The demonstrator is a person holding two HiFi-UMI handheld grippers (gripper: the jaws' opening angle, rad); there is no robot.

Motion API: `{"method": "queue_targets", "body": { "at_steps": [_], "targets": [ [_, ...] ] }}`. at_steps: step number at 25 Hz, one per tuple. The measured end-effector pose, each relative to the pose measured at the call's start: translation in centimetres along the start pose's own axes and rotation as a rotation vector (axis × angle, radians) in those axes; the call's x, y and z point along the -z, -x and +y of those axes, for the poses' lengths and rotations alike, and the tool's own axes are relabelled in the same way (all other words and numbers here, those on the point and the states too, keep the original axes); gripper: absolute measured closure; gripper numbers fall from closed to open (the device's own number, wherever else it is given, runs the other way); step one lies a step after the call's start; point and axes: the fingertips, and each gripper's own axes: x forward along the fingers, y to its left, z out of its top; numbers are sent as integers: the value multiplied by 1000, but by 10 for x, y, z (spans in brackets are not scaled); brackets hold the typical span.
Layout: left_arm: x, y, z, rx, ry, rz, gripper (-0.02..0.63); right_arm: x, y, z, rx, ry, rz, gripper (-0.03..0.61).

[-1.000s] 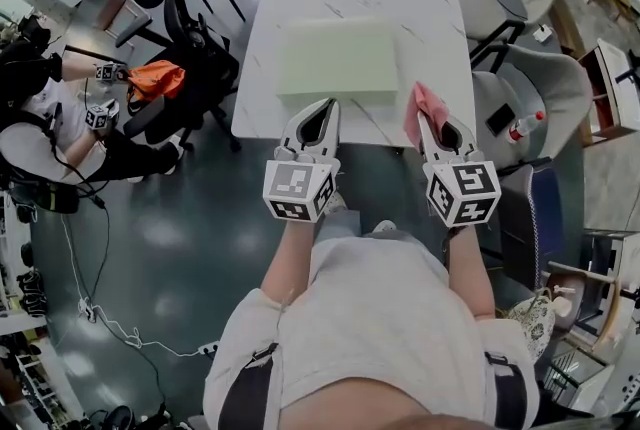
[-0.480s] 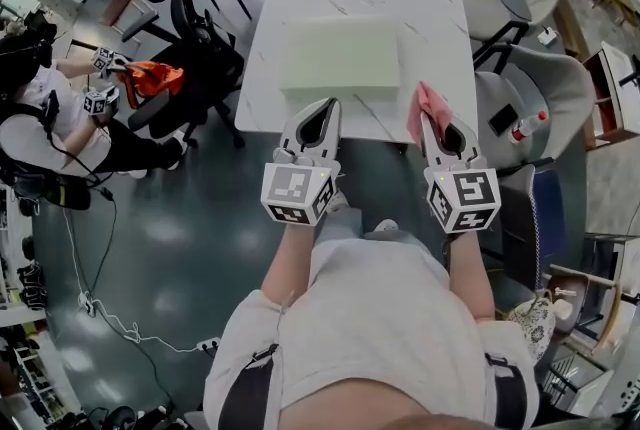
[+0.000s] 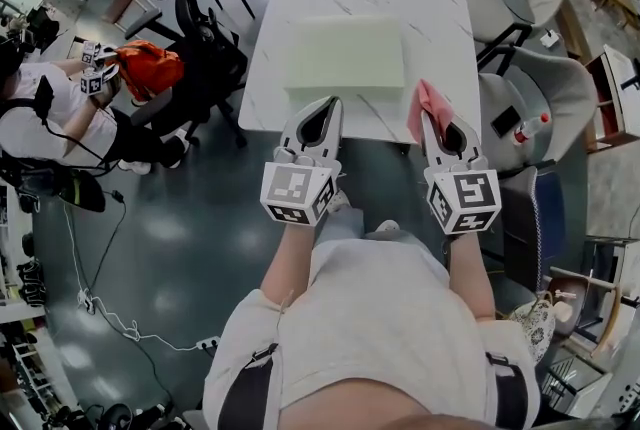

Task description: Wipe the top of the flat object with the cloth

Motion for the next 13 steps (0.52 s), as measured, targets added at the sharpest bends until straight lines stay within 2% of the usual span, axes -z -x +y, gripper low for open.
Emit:
{"method": "queue_targets", "body": {
  "at_steps": [13],
  "targets": [
    [-2, 1, 11, -25, 7, -5, 601, -7, -11, 3, -14, 4, -13, 549]
  ]
}}
